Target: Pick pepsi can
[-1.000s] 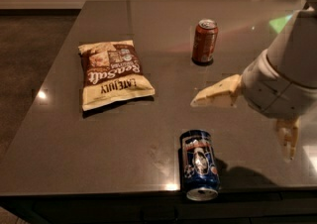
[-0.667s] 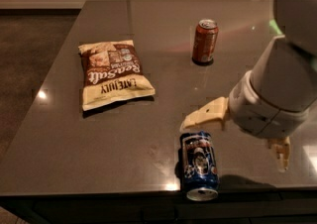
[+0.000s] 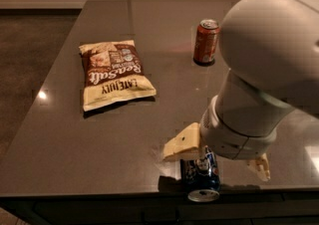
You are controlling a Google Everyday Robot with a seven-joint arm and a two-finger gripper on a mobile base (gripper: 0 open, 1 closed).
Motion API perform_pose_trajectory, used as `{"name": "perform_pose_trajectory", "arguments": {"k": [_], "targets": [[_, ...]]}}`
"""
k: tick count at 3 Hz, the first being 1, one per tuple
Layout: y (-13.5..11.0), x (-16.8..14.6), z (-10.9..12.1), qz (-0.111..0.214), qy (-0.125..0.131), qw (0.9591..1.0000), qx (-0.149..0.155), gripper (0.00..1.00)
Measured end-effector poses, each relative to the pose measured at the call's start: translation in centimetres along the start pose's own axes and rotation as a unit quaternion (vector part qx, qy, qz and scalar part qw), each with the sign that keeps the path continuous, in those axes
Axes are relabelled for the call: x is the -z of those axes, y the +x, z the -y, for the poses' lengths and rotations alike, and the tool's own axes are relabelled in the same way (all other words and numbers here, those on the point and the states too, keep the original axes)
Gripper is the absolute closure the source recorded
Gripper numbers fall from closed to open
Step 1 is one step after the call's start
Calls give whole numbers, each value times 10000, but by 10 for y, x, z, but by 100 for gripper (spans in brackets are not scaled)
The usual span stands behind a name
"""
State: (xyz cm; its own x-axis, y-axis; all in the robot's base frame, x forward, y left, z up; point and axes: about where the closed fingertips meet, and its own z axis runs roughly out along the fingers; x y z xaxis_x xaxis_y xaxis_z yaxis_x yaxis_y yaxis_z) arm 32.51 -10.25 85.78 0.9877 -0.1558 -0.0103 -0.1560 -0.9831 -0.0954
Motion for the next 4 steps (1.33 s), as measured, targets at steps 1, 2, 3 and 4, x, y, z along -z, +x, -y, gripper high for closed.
{"name": "perform_pose_trajectory", "arguments": {"k": [1,2,3,4], "targets": [[-4,-8,7,-56,-194,9997,168,18],[-5,-10,11,-86,-330,9991,235,41],[-1,-6,18,-88,-400,9991,142,64],[12,10,29,-17,-414,9990,-152,88]]}}
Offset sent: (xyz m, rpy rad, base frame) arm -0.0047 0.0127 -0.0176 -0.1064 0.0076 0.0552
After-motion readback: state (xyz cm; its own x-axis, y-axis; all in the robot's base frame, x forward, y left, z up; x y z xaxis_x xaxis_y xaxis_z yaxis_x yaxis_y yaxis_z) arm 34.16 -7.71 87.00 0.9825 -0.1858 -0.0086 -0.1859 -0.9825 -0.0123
